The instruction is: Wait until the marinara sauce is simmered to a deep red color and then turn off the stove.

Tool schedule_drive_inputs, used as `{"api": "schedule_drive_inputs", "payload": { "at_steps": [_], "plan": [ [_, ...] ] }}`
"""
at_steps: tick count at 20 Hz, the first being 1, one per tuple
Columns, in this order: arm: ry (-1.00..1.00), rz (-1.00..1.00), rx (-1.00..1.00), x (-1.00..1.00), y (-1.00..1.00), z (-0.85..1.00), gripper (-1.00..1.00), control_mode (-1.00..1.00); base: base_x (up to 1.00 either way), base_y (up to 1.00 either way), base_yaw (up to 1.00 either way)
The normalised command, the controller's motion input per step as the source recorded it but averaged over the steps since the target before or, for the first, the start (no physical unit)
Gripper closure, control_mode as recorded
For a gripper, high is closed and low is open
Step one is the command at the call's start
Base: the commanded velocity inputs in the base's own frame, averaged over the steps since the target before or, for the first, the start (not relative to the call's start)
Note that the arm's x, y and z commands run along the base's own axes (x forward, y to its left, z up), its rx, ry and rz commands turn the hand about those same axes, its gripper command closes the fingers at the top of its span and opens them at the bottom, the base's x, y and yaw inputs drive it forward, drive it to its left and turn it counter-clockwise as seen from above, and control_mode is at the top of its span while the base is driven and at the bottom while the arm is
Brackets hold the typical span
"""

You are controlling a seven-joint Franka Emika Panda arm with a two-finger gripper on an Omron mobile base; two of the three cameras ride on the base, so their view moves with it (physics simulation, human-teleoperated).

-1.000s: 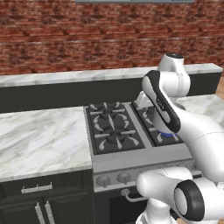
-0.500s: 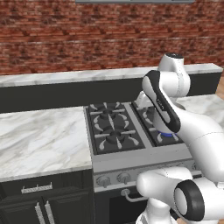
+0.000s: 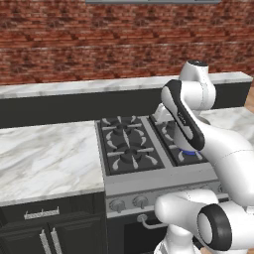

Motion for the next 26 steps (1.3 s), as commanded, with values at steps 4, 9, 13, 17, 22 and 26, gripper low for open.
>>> {"api": "schedule_drive_inputs", "payload": {
  "at_steps": [4, 9, 13, 17, 22, 26],
  "plan": [
    [0.00, 0.00, 0.00, 0.00, 0.00, 0.00, -1.00, -1.00, 0.00, 0.00, 0.00],
    [0.00, 0.00, 0.00, 0.00, 0.00, 0.00, -1.00, -1.00, 0.00, 0.00, 0.00],
    [0.00, 0.00, 0.00, 0.00, 0.00, 0.00, -1.00, -1.00, 0.00, 0.00, 0.00],
    [0.00, 0.00, 0.00, 0.00, 0.00, 0.00, -1.00, -1.00, 0.00, 0.00, 0.00],
    [0.00, 0.00, 0.00, 0.00, 0.00, 0.00, -1.00, -1.00, 0.00, 0.00, 0.00],
    [0.00, 0.00, 0.00, 0.00, 0.00, 0.00, -1.00, -1.00, 0.00, 0.00, 0.00]
  ]
}}
